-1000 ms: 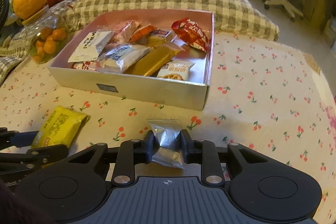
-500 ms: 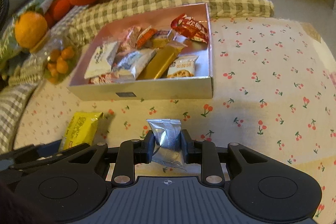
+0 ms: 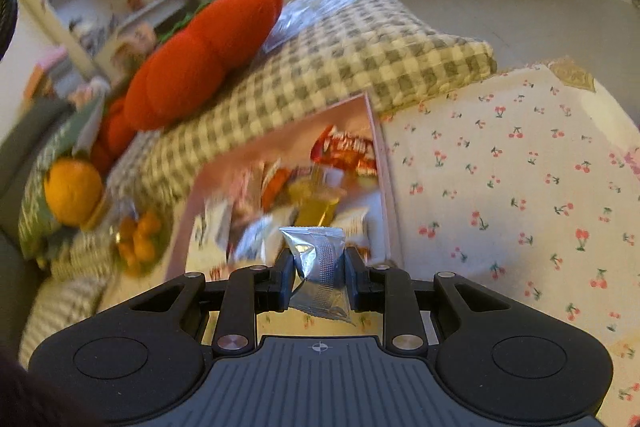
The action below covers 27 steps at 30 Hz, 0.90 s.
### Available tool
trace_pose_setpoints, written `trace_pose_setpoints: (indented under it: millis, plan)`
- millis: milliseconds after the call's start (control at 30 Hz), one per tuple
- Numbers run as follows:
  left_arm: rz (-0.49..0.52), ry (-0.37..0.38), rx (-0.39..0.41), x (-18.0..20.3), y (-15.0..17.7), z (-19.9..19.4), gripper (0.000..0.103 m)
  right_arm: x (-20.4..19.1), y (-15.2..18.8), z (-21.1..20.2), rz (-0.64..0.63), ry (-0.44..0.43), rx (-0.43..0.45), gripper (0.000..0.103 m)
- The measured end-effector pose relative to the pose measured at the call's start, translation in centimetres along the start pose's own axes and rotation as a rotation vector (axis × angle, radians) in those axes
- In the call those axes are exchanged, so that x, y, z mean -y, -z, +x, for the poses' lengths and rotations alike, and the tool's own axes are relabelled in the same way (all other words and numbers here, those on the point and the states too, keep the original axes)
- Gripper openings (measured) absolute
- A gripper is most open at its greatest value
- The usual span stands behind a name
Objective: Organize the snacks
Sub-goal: 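Carry the yellow pack and silver foil packet over the silver box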
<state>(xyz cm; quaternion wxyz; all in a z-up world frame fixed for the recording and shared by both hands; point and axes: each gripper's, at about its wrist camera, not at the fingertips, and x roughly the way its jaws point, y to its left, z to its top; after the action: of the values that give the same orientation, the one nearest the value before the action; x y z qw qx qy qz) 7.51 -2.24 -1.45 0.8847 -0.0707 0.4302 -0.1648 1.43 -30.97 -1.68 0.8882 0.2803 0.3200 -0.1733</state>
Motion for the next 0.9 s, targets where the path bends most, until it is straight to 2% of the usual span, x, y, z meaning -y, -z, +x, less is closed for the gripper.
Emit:
trace_pose_setpoints:
  millis: [367, 533, 700, 900]
  plan:
    - [-0.002, 0.016, 0.001, 1.5, -0.2, 0.5, 0.048, 0.8, -0.4, 2.0, 0.035, -0.006, 0.034, 0.025]
    - [0.024, 0.027, 0.017, 2.5, -0.7, 0.4, 0.048, 1.8, -0.6, 1.9, 0.077, -0.023, 0.03, 0.032]
    - [0.054, 0.024, 0.044, 3.5, -1.8, 0.6, 0.048, 2.6, -1.0, 1.4, 0.12, -0.031, 0.041, 0.049]
    - [0.091, 0.037, 0.077, 5.5, -3.9, 2.1, 0.048, 2.7, -1.1, 1.4, 0.122, -0.019, 0.03, 0.054]
